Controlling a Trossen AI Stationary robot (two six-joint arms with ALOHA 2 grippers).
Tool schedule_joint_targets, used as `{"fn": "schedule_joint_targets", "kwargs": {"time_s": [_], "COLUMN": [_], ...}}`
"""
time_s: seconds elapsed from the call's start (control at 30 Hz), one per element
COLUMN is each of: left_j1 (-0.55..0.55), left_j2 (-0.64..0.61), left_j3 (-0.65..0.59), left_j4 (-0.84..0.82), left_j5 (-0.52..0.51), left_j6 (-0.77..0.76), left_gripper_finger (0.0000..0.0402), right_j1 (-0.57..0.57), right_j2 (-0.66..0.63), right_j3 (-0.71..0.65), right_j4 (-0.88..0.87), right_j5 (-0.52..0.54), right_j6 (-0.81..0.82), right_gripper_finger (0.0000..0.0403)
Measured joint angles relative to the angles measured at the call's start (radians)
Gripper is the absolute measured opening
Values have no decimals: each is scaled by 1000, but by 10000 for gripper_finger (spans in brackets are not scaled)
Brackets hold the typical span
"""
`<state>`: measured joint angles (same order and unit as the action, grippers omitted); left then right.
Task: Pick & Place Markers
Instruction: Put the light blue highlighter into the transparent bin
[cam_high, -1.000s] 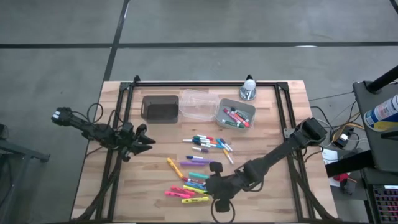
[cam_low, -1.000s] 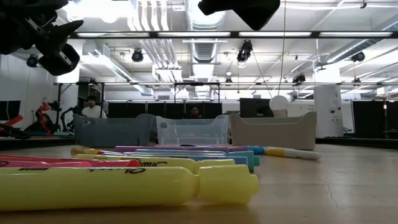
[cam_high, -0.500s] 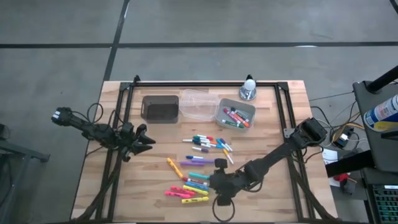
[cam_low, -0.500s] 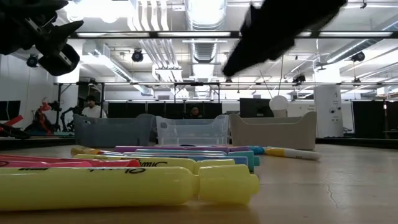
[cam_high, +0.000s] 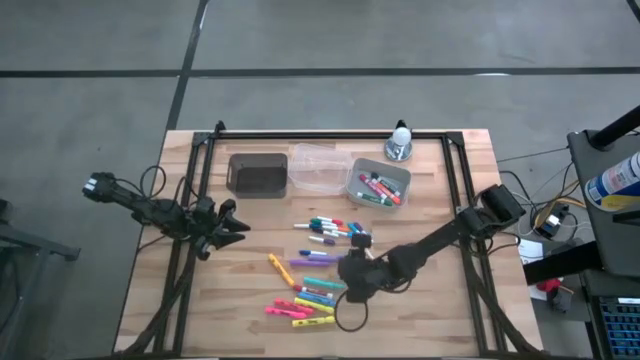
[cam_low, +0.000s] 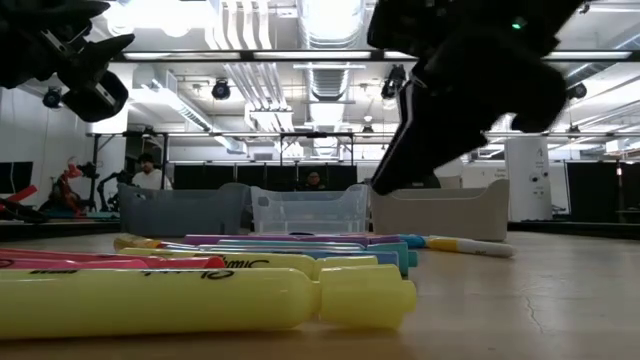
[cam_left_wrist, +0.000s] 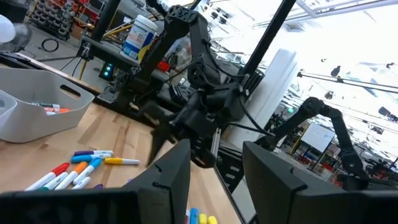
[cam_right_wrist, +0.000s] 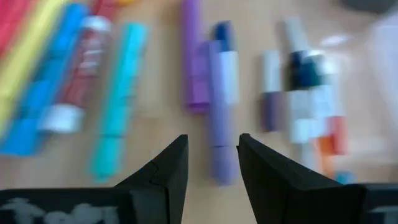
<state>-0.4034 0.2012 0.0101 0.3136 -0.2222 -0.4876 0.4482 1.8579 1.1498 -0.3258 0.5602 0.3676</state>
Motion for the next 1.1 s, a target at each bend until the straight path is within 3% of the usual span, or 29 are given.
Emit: {"fn": "schedule_joint_targets", "kwargs": {"time_s": [0.3, 0.4, 0.7, 0.9, 1.1], "left_j1": [0, 0, 0, 0, 0], "left_j2": [0, -1, -1, -1, -1], "left_j3": [0, 1, 6, 49, 94], "left_j4": [24, 38, 86, 93, 86], "left_j5": [0, 0, -14, -34, -34], "left_j6": [31, 91, 292, 344, 381], "left_gripper_finger": [140, 140, 140, 140, 140], "right_j1": [-84, -103, -114, -139, -182], "right_j2": [-6, -6, -6, -44, -160], "right_j3": [83, 120, 285, 363, 357], "right_j4": [-128, -293, -738, -990, -1004], "right_j5": [50, 91, 383, 416, 439], "right_j6": [-129, -81, 58, 196, 212], "right_gripper_finger": [120, 116, 105, 107, 103]}}
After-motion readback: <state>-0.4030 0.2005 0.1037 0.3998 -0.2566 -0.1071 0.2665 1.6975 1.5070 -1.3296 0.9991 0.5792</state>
